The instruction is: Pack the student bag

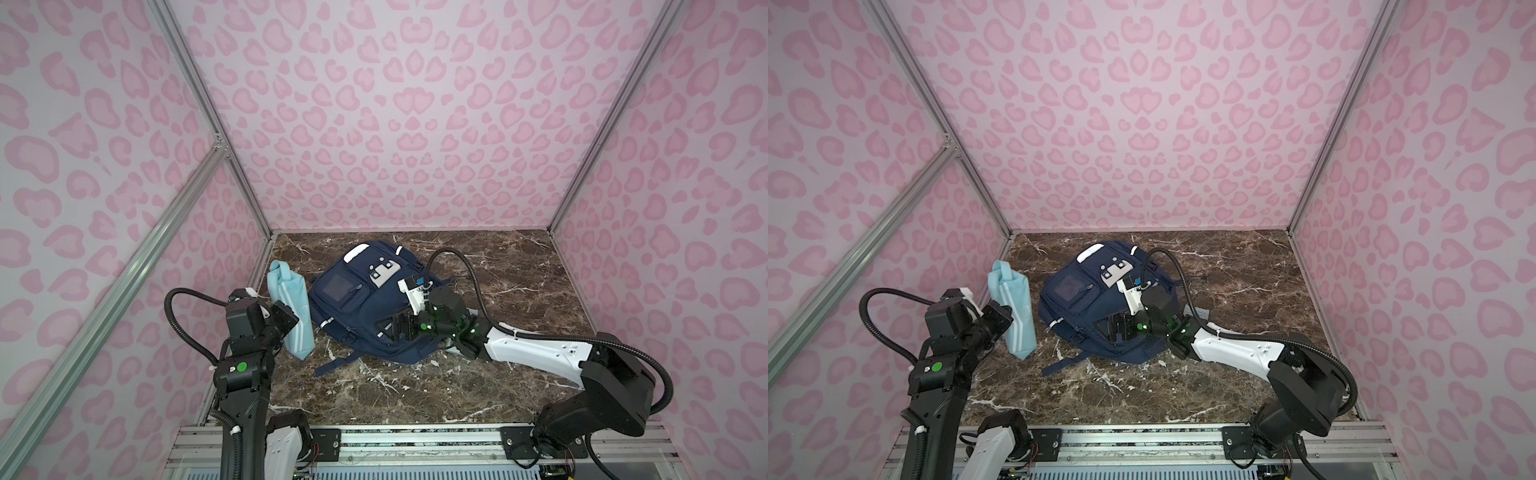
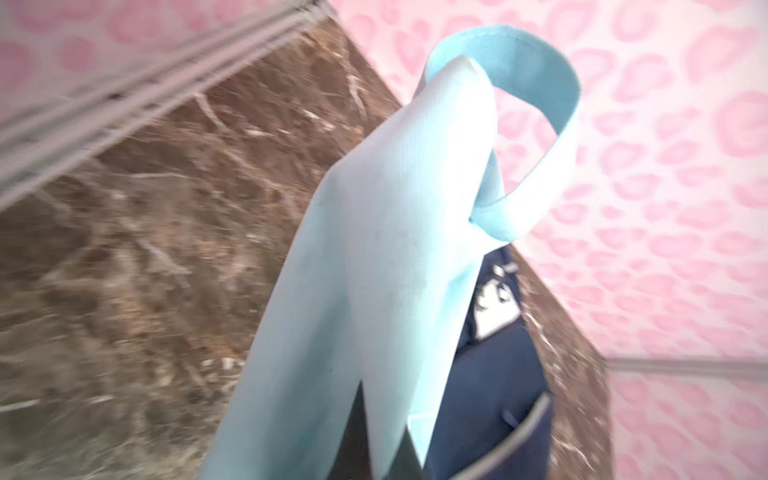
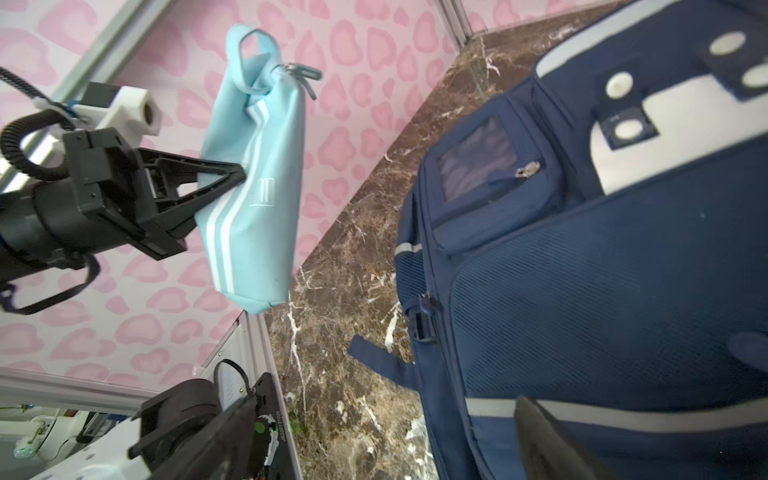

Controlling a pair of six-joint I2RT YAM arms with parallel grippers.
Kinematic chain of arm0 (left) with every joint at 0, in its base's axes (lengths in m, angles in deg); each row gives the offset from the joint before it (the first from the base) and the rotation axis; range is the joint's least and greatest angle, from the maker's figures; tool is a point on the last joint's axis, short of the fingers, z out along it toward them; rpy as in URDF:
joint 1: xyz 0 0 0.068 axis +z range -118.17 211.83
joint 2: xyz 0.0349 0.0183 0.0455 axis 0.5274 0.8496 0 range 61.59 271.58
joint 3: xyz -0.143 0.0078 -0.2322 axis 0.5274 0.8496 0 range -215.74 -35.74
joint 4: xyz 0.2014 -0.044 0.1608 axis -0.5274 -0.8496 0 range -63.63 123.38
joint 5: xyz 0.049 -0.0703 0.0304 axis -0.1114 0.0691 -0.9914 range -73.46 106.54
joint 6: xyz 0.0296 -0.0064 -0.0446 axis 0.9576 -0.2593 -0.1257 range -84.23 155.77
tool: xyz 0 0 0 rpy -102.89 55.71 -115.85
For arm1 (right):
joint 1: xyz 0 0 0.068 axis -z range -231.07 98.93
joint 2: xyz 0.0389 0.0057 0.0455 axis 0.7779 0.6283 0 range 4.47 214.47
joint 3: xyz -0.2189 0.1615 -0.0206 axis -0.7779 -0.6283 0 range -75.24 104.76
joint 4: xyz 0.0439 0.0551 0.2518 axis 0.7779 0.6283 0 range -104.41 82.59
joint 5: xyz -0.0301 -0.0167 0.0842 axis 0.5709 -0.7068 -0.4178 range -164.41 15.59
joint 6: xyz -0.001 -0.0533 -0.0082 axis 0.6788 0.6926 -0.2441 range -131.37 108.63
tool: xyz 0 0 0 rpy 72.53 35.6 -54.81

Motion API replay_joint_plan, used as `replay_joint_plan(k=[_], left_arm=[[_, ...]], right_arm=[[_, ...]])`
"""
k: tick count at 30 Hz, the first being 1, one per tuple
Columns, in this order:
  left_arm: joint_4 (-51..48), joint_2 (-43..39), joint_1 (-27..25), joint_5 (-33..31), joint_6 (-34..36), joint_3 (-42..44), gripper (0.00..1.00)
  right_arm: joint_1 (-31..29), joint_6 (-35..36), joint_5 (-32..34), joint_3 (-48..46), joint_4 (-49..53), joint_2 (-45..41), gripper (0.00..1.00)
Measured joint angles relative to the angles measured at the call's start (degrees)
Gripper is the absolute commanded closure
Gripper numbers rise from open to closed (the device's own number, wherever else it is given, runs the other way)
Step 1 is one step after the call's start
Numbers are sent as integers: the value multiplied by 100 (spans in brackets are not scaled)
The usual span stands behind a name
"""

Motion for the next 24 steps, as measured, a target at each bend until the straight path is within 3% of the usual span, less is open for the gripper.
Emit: replay_joint_plan(k=[6,12,17,20,21,22,24], left_arm=[[1172,179,-1578,1185,-566,254,98],[2212,485,-2771,1346,-793,262,98],[2476,702,-3311,1016,-802,271,98],[2570,695,-3401,841,-756,409,98],[2588,680,-3407,800,-752,459,98],[2608,660,-3414,787,-730,511,93],[2616,667,-3432,748,-664,549,66]], right_arm=[[-236,4,-256,402,-13,-146,10],[-164,-380,13,538,-96,39,32],[-179,-605,455,365,-238,-79,74],[-210,-638,649,203,-216,-221,94],[-225,-656,702,164,-186,-267,97],[-238,-660,748,120,-157,-313,98],[-249,-658,793,79,-76,-367,100]])
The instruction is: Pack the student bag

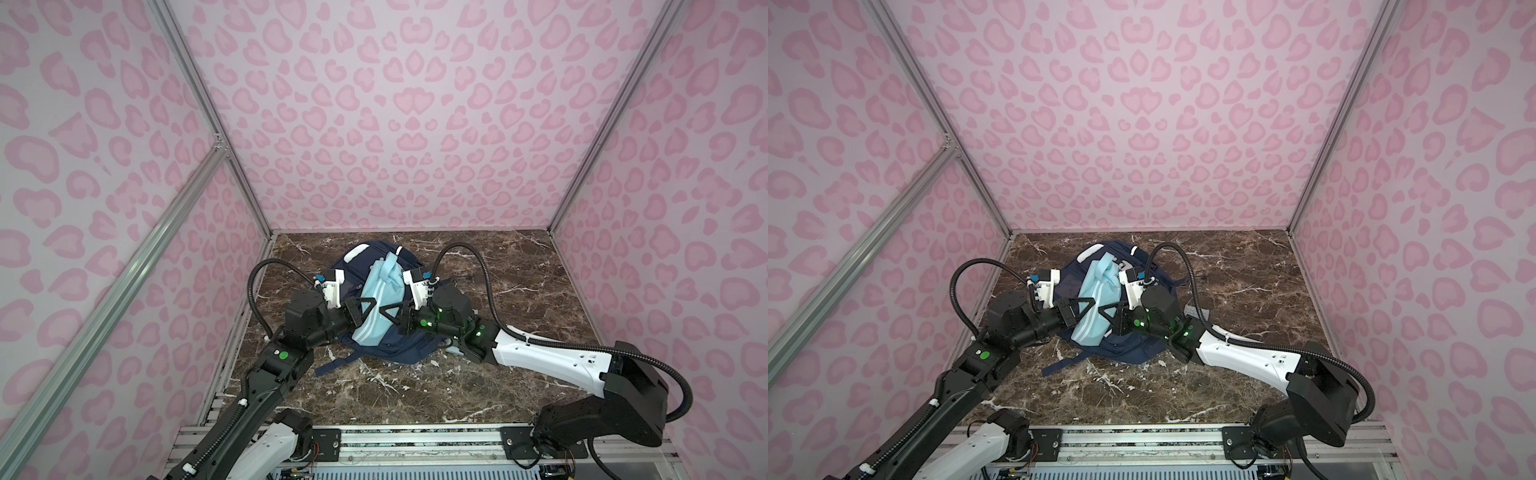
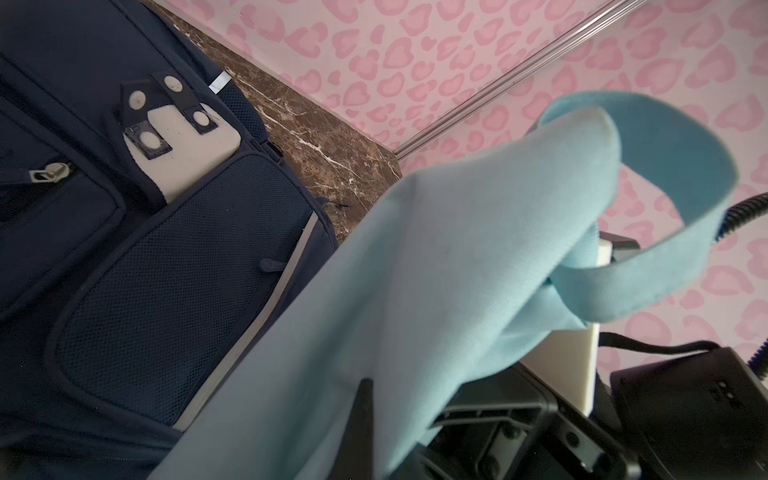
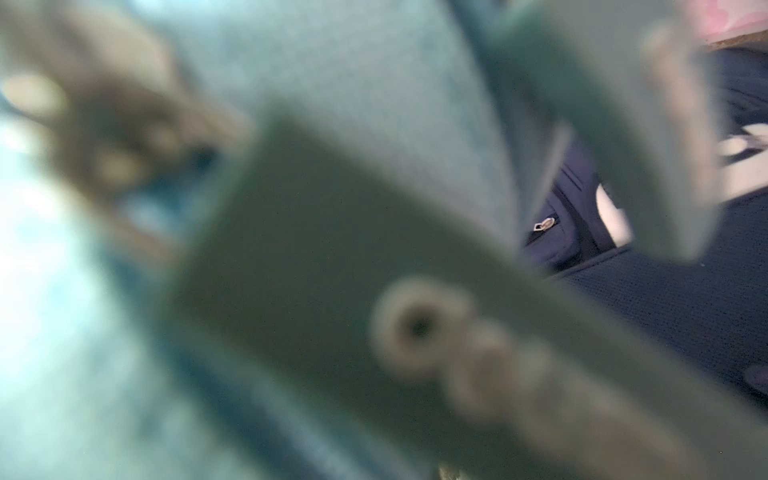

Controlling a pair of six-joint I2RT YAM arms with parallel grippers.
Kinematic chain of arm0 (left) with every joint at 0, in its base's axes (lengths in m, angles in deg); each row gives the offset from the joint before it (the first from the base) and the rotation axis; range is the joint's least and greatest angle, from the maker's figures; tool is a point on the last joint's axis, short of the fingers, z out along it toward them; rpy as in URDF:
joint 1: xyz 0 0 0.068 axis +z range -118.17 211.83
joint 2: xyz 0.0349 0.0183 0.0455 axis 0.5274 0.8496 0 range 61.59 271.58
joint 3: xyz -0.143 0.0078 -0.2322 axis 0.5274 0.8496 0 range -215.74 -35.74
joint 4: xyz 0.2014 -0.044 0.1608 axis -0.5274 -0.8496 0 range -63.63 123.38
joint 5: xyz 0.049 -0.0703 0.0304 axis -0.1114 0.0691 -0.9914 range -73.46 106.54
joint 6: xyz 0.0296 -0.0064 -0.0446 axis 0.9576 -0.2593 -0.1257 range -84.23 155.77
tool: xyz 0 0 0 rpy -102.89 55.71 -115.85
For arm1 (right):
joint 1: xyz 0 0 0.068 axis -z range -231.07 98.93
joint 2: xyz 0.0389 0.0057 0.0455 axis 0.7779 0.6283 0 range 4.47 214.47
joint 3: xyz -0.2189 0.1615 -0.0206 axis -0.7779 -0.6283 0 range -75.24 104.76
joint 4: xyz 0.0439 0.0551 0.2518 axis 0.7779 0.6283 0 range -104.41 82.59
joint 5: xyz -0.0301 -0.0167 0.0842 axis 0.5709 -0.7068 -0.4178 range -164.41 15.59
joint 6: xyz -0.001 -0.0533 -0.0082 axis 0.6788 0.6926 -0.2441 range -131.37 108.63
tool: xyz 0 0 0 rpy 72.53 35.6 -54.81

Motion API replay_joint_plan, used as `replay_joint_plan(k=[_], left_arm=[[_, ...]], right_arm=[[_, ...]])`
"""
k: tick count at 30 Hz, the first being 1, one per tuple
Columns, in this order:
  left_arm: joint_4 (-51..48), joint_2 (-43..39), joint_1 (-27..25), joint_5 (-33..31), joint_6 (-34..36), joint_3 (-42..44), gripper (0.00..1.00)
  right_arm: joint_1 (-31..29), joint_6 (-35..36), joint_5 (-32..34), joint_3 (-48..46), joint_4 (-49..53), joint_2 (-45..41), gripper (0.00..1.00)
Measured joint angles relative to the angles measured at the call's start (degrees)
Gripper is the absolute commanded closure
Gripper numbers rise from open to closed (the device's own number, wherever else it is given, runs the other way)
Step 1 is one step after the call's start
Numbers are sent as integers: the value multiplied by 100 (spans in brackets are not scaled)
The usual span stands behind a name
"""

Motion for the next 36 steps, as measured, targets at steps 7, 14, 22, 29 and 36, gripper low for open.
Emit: replay_joint_plan(k=[7,14,22,29,36], left_arm=[[-516,468,-90,-914,780,-393,2],[-1040,2186,-1075,-2448,1692,-1045,5],[-782,4113,-2205,-2962,2555,-2109,16],[-826,5119,-2365,-3506,2653,-2420,54],[-1182,5165,-2433,-3768,2758,-2771,96]], right_arm=[[348,98,321,-439,586,-748,100],[1692,446,308,-612,1847,-1471,100],[3233,730,-160,-868,2994,-2133,100],[3536,774,-367,-1115,3320,-2516,100],[3473,533,-791,-1434,3045,-2435,100]])
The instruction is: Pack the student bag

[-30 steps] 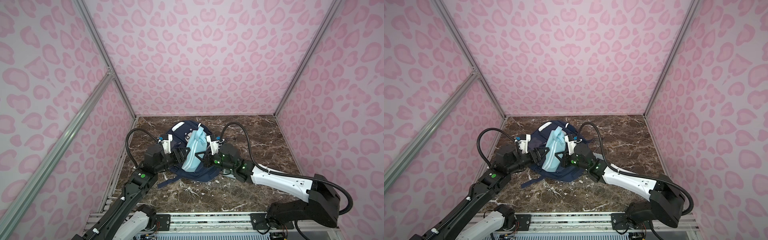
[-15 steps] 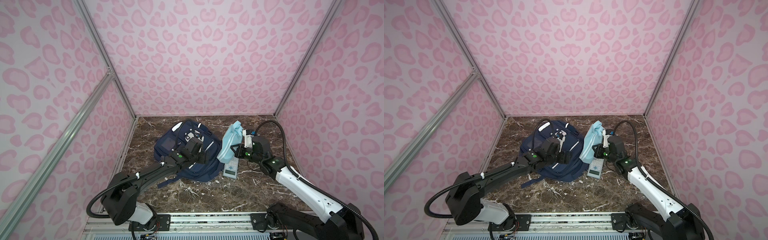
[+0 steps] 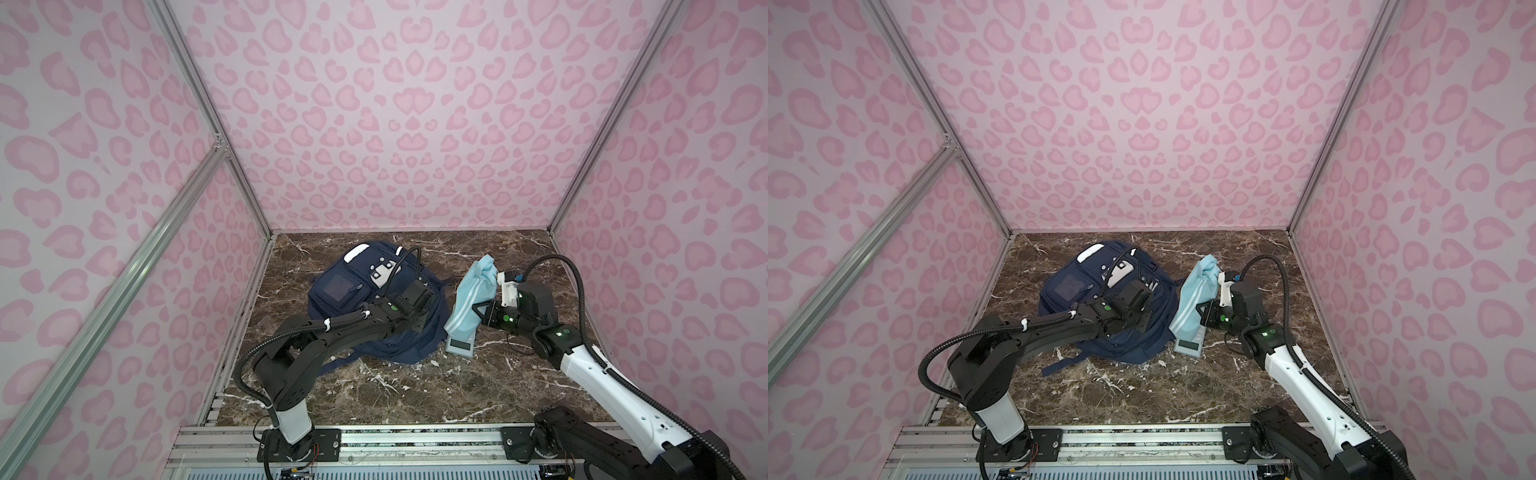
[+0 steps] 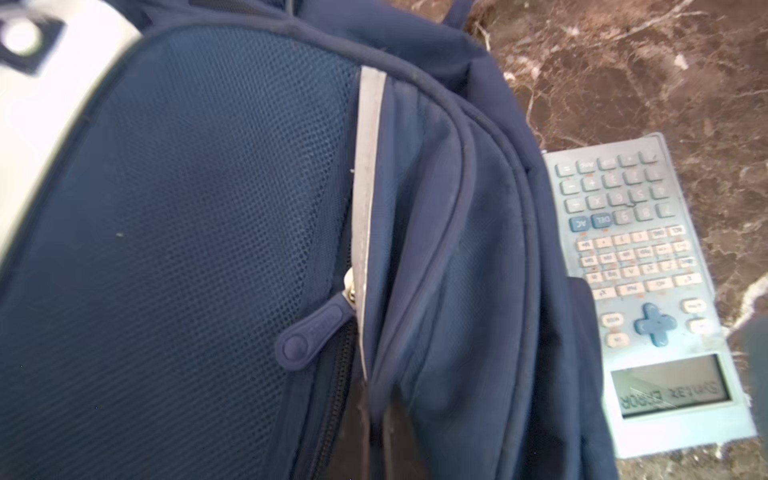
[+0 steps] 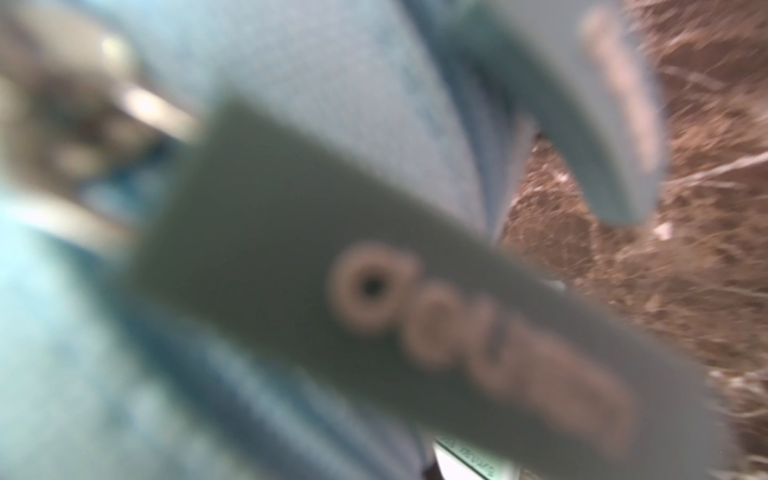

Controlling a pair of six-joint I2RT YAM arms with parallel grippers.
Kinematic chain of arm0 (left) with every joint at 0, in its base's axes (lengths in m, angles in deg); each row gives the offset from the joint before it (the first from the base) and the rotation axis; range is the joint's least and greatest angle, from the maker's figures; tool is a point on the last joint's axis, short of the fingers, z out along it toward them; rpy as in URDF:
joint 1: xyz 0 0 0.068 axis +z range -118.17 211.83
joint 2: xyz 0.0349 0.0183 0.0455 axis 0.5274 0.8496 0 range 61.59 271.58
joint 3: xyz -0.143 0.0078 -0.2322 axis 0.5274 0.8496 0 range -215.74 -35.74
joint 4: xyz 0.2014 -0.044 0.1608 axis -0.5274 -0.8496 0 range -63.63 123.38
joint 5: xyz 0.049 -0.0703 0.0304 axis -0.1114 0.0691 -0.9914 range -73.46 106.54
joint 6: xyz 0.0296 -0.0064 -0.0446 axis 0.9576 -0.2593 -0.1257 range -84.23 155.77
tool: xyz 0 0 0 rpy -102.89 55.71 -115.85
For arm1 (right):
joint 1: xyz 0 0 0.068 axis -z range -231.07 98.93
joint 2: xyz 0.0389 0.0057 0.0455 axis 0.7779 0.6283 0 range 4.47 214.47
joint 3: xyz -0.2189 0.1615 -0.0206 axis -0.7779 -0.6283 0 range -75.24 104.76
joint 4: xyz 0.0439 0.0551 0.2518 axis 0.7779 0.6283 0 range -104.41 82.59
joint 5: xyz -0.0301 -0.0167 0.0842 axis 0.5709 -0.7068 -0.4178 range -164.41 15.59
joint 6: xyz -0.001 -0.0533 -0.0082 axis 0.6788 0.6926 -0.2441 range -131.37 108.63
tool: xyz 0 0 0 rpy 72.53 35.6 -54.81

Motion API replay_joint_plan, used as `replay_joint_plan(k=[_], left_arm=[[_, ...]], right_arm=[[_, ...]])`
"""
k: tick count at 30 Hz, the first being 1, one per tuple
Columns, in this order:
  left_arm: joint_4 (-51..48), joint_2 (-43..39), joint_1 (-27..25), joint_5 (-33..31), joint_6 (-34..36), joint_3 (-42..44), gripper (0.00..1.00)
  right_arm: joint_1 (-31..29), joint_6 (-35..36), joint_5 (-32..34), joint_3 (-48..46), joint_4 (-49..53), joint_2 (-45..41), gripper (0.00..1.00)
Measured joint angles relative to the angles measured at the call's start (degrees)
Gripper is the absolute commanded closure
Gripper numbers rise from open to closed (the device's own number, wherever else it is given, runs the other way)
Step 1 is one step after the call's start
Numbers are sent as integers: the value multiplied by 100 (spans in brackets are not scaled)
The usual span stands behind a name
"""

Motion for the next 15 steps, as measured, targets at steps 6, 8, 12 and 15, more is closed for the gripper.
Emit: replay_joint_plan(k=[6,8,12,15], left_arm=[[-138,-1099,584,837,-232,20,96],[-138,-1333,855,1272,-337,26,96],[-195,-1574,1139,1827,-398,26,97],[-264,-1757,1266,2020,-461,26,97]], right_arm=[[-402,-763,-511,-289,-979,490,100],[-603,-962,-643,-254,-1416,852,100],[-920,-1491,-833,-90,-2472,1847,100],[-1172,-1849,-896,282,-3161,2745,100]])
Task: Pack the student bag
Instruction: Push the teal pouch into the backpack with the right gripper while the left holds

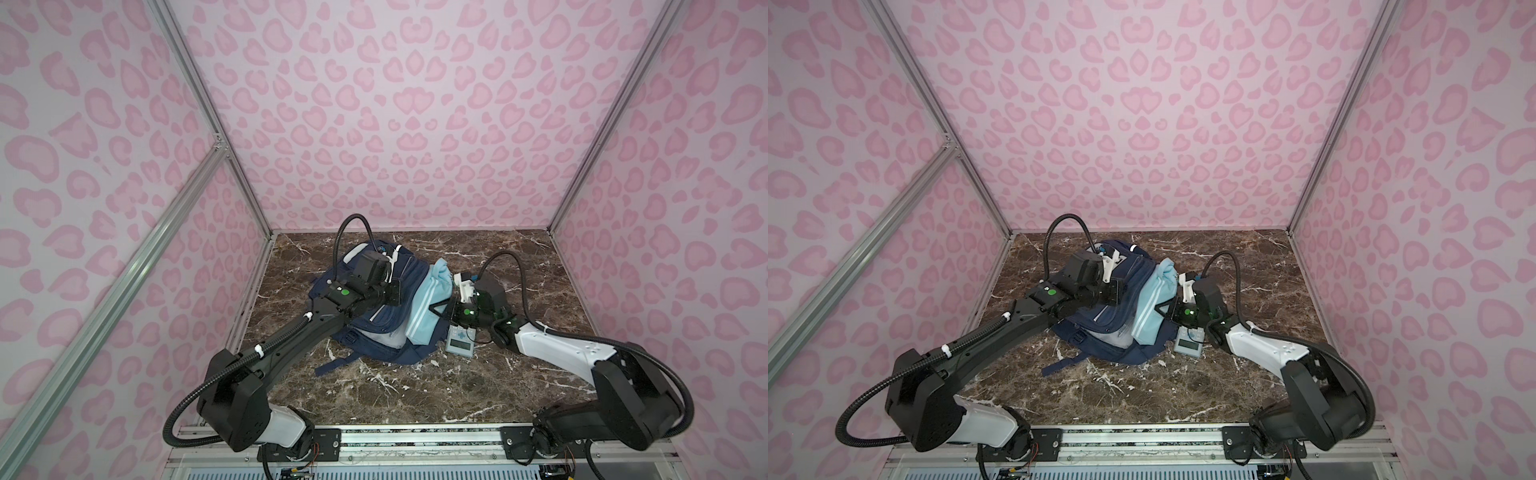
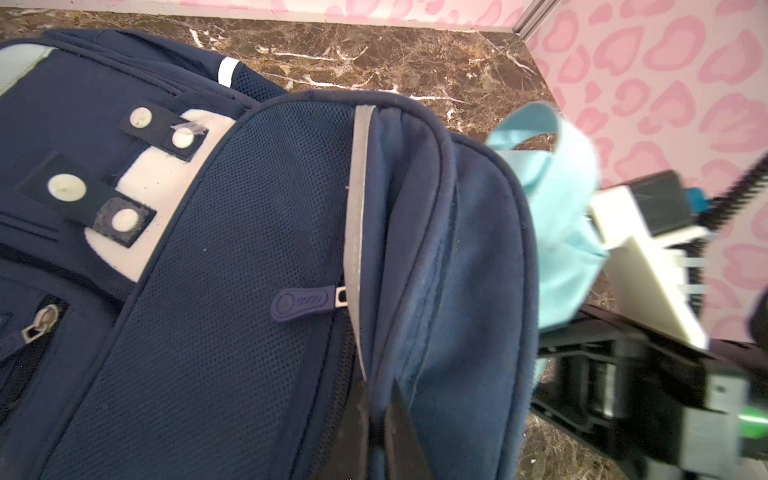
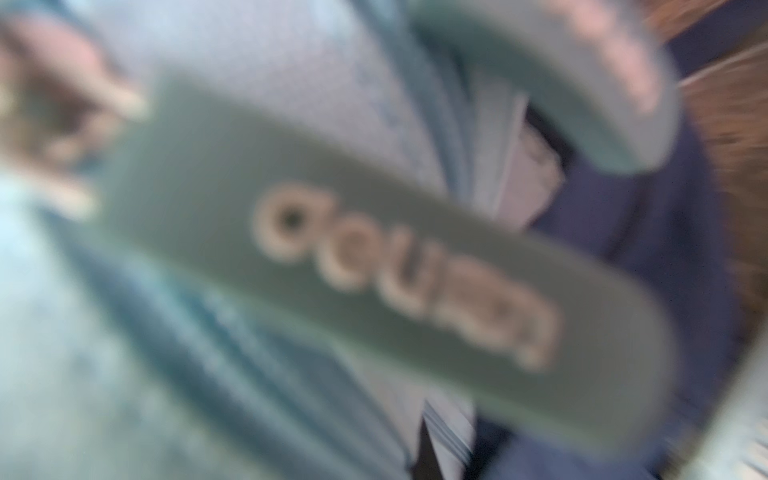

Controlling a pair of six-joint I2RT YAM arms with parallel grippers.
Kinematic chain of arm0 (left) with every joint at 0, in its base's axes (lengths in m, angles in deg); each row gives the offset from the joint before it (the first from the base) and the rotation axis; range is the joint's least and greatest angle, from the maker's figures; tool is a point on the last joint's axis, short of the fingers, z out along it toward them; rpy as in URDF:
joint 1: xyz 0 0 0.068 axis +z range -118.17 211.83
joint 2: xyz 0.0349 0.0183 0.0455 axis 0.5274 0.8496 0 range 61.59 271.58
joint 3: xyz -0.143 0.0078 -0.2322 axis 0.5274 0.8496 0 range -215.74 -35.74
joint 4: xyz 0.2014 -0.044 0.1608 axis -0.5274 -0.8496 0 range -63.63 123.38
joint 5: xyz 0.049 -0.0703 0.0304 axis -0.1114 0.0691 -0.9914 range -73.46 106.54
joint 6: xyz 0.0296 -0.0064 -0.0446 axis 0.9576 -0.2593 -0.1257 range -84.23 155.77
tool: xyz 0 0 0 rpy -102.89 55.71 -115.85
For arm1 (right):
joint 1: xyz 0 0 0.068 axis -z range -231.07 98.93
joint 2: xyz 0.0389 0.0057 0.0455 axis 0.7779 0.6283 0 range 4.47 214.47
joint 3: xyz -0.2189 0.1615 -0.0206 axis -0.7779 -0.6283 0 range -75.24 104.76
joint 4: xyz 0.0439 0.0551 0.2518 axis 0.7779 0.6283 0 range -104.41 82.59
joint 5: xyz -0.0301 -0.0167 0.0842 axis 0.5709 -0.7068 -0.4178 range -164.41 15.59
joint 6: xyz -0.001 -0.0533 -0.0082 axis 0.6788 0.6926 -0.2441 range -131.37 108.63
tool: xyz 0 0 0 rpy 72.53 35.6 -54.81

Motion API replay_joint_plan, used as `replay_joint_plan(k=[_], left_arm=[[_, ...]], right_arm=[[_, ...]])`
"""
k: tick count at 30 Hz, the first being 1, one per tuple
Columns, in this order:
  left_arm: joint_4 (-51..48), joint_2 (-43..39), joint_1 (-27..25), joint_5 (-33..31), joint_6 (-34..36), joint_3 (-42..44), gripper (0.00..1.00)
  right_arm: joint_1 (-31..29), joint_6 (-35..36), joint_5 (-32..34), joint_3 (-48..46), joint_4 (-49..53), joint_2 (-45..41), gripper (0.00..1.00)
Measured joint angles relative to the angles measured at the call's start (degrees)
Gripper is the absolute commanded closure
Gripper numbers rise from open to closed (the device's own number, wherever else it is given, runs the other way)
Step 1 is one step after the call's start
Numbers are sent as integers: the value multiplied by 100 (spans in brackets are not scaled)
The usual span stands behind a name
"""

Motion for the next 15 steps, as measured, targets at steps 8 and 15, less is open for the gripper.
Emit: replay_joint_plan(k=[8,15], left_arm=[[-48,-129,116,291,-31,-37,97],[-20,-186,122,350,-109,-11,97]], right_arm=[[-557,-1255,-98,1576,-2251,2841,100],[-664,-1871,-170,2487,-3202,3823,59]])
